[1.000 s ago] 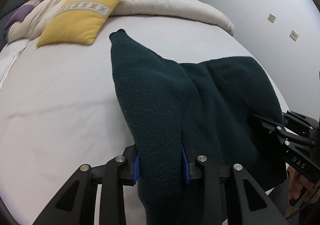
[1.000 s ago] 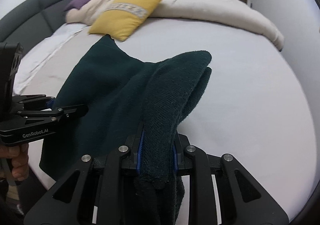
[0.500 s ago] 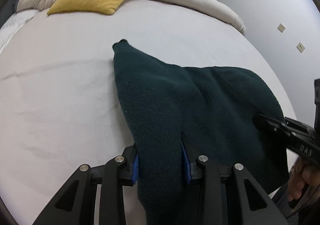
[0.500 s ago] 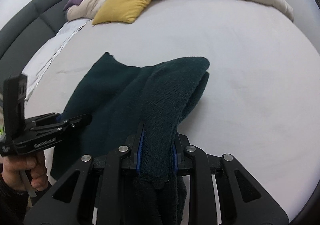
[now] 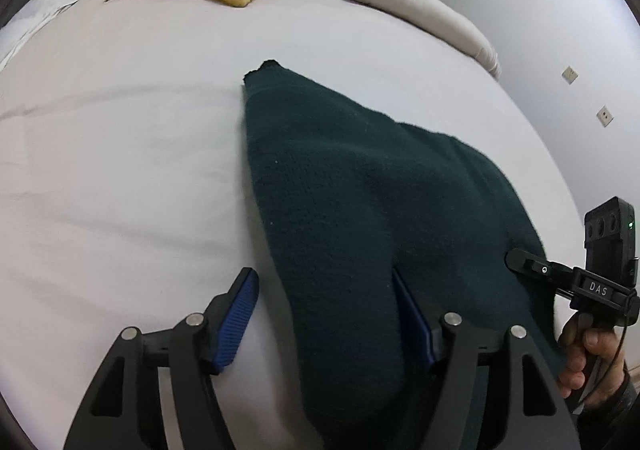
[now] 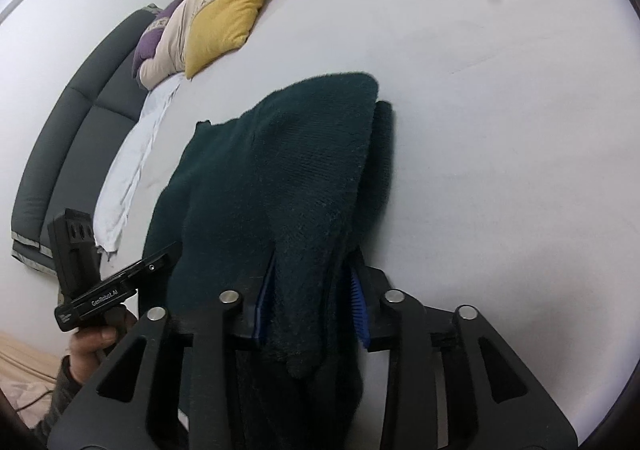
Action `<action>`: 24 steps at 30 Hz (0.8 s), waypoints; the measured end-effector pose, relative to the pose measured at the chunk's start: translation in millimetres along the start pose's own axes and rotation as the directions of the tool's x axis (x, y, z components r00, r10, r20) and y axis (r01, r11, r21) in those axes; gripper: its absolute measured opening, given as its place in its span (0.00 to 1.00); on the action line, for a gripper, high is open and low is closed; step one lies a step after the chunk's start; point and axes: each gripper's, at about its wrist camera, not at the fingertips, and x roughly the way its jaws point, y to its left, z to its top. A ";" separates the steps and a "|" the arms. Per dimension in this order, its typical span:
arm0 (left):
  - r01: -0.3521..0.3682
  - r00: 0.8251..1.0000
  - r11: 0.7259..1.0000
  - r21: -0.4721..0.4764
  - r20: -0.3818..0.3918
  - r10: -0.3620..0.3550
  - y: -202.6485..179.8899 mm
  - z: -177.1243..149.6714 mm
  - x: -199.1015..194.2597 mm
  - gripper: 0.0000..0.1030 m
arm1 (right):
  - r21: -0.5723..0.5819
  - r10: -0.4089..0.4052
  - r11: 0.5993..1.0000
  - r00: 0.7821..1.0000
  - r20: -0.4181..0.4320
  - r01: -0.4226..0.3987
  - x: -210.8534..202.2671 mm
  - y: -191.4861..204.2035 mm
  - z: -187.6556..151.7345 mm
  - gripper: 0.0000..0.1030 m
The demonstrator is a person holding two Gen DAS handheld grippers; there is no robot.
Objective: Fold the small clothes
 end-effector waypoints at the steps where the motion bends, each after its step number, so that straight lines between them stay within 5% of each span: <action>1: -0.004 1.000 1.000 -0.005 0.002 0.004 -0.9 -1.4 -3.1 0.69 | -0.002 -0.019 1.000 1.000 0.010 0.019 -5.6 0.5 -0.4 0.40; 7: -0.097 0.987 0.995 -0.034 0.124 0.101 -5.3 6.3 -57.7 0.65 | 0.009 -0.133 0.991 0.980 0.145 0.134 -75.1 -0.5 19.9 0.43; 11: 0.029 0.981 1.000 0.002 0.190 -0.029 -24.3 21.0 -73.7 0.65 | 0.014 0.058 0.998 0.988 0.145 -0.061 -77.8 14.2 41.3 0.43; 14: 0.227 0.969 0.974 -0.023 0.102 -0.223 -30.6 32.2 -38.8 0.65 | 0.046 0.212 0.976 0.977 0.032 -0.214 -50.7 18.3 45.0 0.45; 17: 0.268 0.963 0.957 -0.115 0.034 -0.266 -17.6 42.5 -1.4 0.65 | 0.105 0.251 0.963 0.968 -0.017 -0.247 -18.6 9.8 48.2 0.59; 24: 0.466 0.884 0.855 -0.226 0.073 -0.463 21.4 32.4 9.8 0.61 | 0.252 0.330 0.906 0.940 0.086 -0.341 -11.3 -42.2 51.4 0.58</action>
